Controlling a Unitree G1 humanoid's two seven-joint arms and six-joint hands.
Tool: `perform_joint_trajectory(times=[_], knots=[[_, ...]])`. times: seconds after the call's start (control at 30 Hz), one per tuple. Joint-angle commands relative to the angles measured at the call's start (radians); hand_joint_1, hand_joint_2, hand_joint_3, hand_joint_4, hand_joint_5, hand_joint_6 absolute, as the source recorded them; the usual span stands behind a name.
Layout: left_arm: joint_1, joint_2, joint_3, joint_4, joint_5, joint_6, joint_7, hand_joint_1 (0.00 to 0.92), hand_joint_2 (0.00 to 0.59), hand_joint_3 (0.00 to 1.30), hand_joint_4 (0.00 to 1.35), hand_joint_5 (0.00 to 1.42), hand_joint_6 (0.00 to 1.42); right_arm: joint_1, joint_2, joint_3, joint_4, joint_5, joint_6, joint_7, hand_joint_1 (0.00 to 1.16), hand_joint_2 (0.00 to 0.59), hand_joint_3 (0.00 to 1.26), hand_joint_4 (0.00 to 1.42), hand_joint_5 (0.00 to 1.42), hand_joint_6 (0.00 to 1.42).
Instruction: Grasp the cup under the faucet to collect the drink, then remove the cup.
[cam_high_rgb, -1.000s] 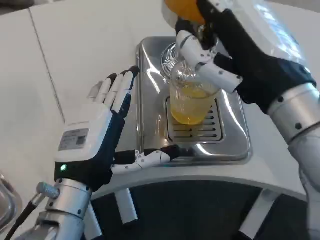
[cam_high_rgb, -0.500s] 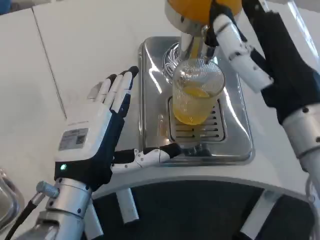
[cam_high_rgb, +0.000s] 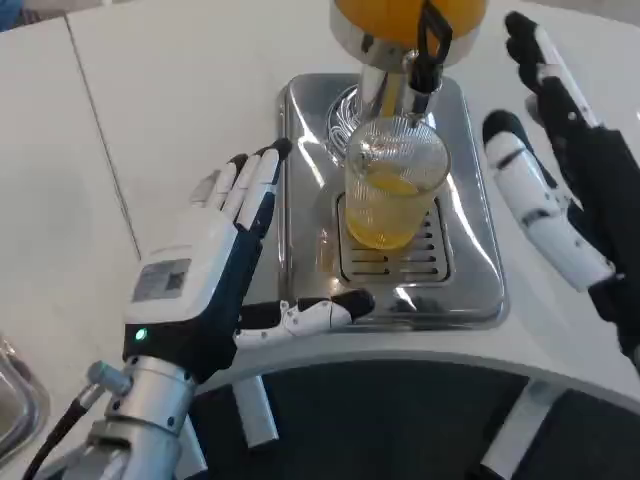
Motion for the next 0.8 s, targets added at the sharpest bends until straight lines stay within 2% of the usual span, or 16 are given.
perform_joint_trajectory(times=[0.03,0.1,0.23,0.3,0.4,0.57,0.8], knots=[[-0.023,-0.011,-0.013,0.025,-0.012,-0.019,0.021,0.159,0.027,0.00,0.00,0.00,0.04,0.089,-0.096,-0.056,-0.050,0.003,-0.105,0.019,0.15,0.549,0.00,0.00,0.00,0.01],[-0.037,-0.018,-0.016,0.036,-0.017,-0.020,0.025,0.158,0.027,0.00,0.00,0.01,0.04,0.128,-0.131,-0.082,-0.063,0.010,-0.143,0.028,0.16,0.548,0.00,0.00,0.00,0.01],[-0.061,-0.029,-0.018,0.061,-0.032,-0.028,0.034,0.157,0.027,0.00,0.00,0.02,0.04,0.243,-0.220,-0.151,-0.096,0.009,-0.275,0.054,0.20,0.538,0.01,0.00,0.00,0.03],[-0.073,-0.032,-0.020,0.077,-0.041,-0.032,0.038,0.157,0.027,0.00,0.00,0.02,0.04,0.291,-0.240,-0.178,-0.110,0.010,-0.324,0.058,0.21,0.523,0.01,0.00,0.00,0.04],[-0.097,-0.039,-0.022,0.108,-0.055,-0.040,0.048,0.157,0.028,0.00,0.00,0.02,0.04,0.377,-0.248,-0.221,-0.129,0.028,-0.384,0.059,0.22,0.519,0.01,0.00,0.00,0.05],[-0.139,-0.056,-0.020,0.169,-0.097,-0.078,0.062,0.180,0.032,0.00,0.00,0.04,0.07,0.517,-0.241,-0.285,-0.149,0.058,-0.477,0.063,0.26,0.498,0.00,0.00,0.00,0.05],[-0.184,-0.086,-0.026,0.258,-0.146,-0.142,0.095,0.241,0.030,0.00,0.00,0.08,0.11,0.651,-0.230,-0.331,-0.153,0.087,-0.569,0.071,0.27,0.475,0.00,0.00,0.00,0.05]])
